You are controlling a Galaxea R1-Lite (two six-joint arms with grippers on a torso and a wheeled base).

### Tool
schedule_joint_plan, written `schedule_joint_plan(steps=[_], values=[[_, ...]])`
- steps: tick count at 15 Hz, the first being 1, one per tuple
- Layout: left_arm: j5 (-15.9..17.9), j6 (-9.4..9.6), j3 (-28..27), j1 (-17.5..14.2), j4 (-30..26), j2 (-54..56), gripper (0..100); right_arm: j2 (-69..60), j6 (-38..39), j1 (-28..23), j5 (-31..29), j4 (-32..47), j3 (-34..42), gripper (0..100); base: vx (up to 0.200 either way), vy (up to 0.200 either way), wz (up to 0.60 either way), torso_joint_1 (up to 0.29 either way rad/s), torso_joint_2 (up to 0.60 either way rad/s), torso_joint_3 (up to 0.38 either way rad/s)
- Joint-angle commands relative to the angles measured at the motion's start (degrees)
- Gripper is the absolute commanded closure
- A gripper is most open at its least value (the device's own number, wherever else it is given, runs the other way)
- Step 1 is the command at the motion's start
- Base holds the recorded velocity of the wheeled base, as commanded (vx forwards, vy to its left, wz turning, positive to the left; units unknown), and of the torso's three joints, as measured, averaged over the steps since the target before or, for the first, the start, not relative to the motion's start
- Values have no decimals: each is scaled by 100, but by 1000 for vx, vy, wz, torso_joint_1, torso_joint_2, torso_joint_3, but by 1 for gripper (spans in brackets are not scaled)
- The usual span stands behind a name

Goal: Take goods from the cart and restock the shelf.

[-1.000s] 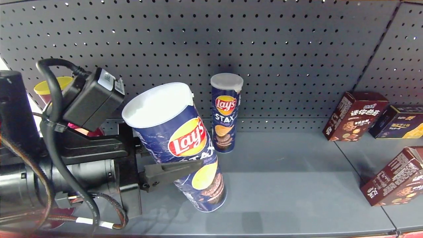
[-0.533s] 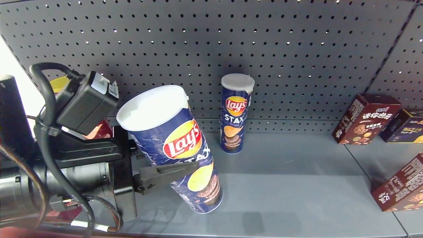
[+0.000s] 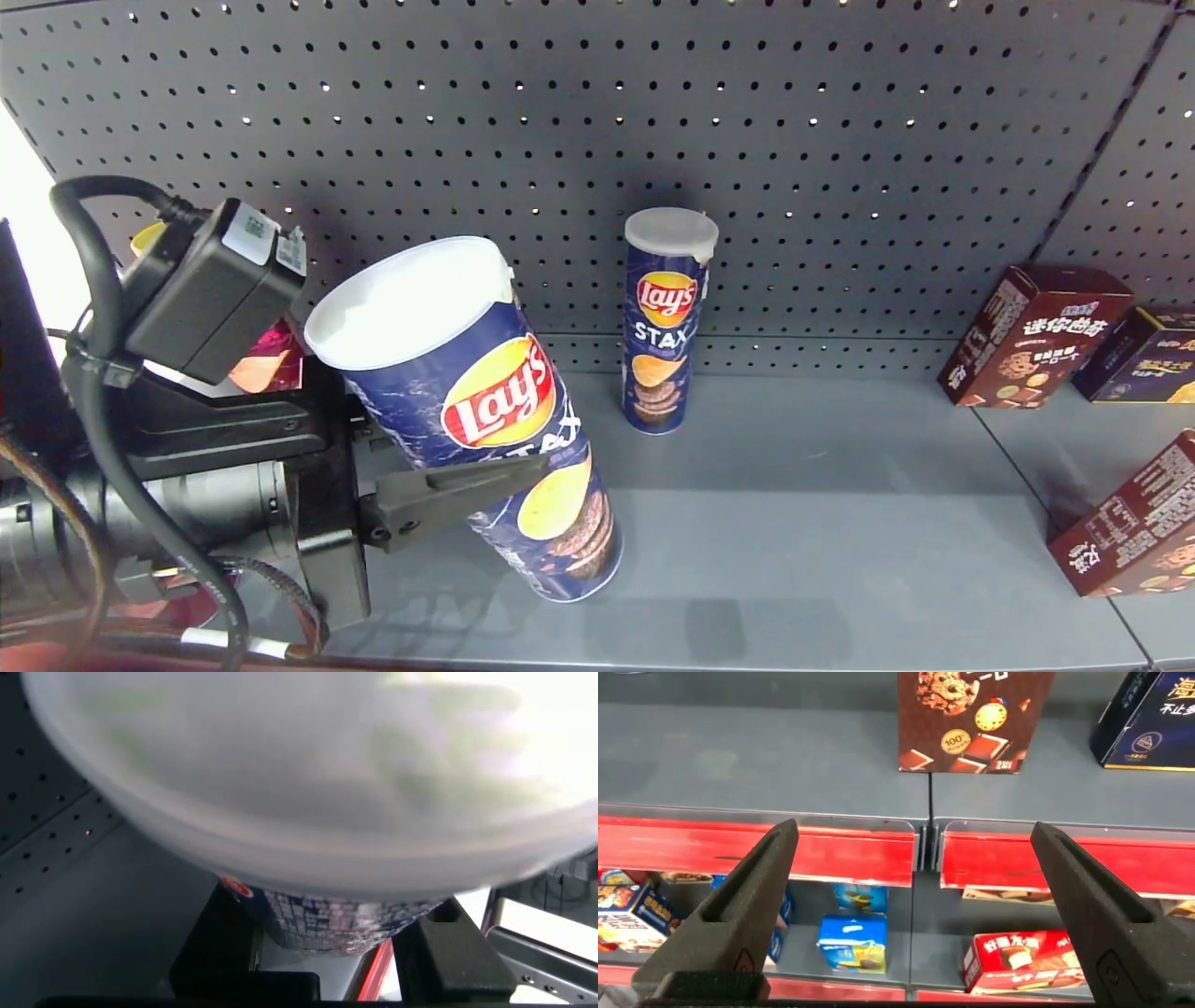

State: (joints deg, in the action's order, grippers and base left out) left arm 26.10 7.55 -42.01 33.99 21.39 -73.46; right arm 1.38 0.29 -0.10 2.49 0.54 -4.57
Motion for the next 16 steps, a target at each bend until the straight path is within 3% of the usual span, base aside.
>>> schedule_joint_plan(steps=[1,2,5,9,12,15,16], values=[[0,1,88,-24,5,34,100,627,-38,10,120,395,-1169,0,0,0,0,0,0,0],[0,1,123,-33,14,34,100,1031,-293,-8,226,790,-1802,0,0,0,0,0,0,0],[9,1,140,-120,14,34,100,1717,-231,256,788,1063,-2426,0,0,0,0,0,0,0],[9,-16,175,-156,14,34,100,2745,-240,511,1140,852,-2944,0,0,0,0,0,0,0],[9,-16,228,-156,5,34,100,3598,-249,555,1175,113,-3182,0,0,0,0,0,0,0],[9,-16,246,-156,5,34,100,4160,-249,1144,1316,-1,-3445,0,0,0,0,0,0,0],[18,-16,228,-156,14,34,100,4485,-240,1618,1307,-203,-3507,0,0,0,0,0,0,0]])
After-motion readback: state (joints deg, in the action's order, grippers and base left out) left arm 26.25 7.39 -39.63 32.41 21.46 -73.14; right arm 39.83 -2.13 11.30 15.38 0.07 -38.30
